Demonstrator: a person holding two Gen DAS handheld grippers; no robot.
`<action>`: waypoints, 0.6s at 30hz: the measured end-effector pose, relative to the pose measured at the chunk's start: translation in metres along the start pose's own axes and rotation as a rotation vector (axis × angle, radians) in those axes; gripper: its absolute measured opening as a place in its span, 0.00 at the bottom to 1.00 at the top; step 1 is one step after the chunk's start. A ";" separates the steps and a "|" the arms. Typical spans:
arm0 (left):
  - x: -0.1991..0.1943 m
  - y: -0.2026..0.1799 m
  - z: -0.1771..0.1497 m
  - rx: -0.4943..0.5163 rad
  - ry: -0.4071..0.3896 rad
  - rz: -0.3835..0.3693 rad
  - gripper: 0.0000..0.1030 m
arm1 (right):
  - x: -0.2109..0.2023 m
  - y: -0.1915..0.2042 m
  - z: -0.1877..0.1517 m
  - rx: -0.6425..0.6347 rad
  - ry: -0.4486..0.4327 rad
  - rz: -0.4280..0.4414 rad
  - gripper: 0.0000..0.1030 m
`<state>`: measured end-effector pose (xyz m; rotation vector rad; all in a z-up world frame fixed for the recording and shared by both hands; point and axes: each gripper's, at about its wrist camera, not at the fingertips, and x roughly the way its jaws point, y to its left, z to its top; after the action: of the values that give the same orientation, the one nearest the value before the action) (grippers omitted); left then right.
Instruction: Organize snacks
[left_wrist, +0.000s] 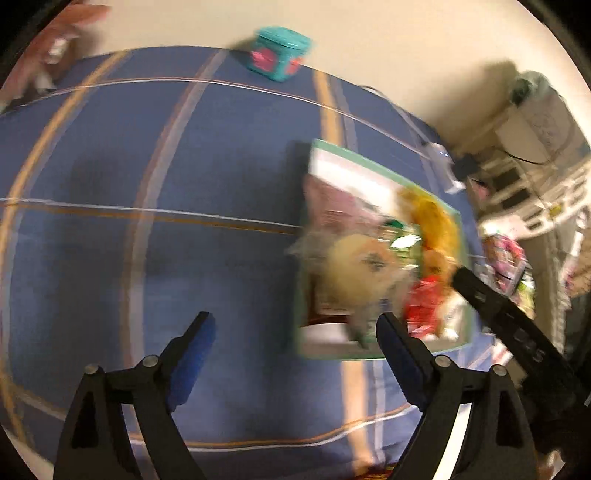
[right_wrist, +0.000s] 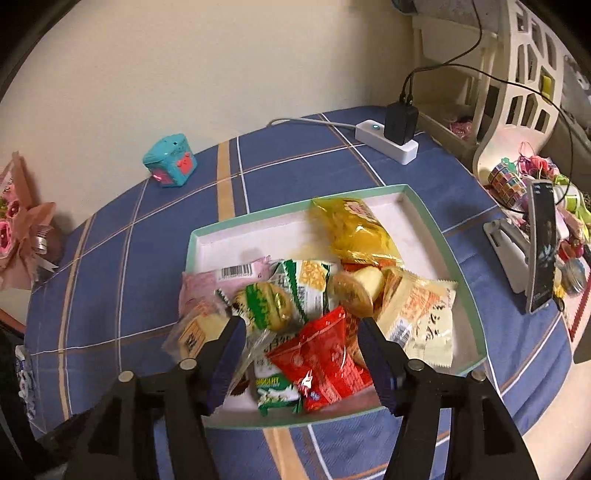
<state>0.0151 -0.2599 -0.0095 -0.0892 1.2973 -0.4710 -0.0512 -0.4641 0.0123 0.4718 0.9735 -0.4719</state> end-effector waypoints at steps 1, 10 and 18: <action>-0.003 0.005 -0.002 -0.011 -0.018 0.050 0.86 | -0.003 0.001 -0.004 -0.003 0.000 0.001 0.65; -0.023 0.029 -0.017 0.046 -0.103 0.388 0.86 | -0.011 0.024 -0.038 -0.085 0.018 -0.004 0.65; -0.025 0.033 -0.025 0.053 -0.100 0.429 0.86 | -0.013 0.040 -0.054 -0.146 0.032 -0.007 0.65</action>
<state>-0.0039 -0.2156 -0.0050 0.2050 1.1639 -0.1309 -0.0704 -0.3990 0.0043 0.3457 1.0330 -0.3979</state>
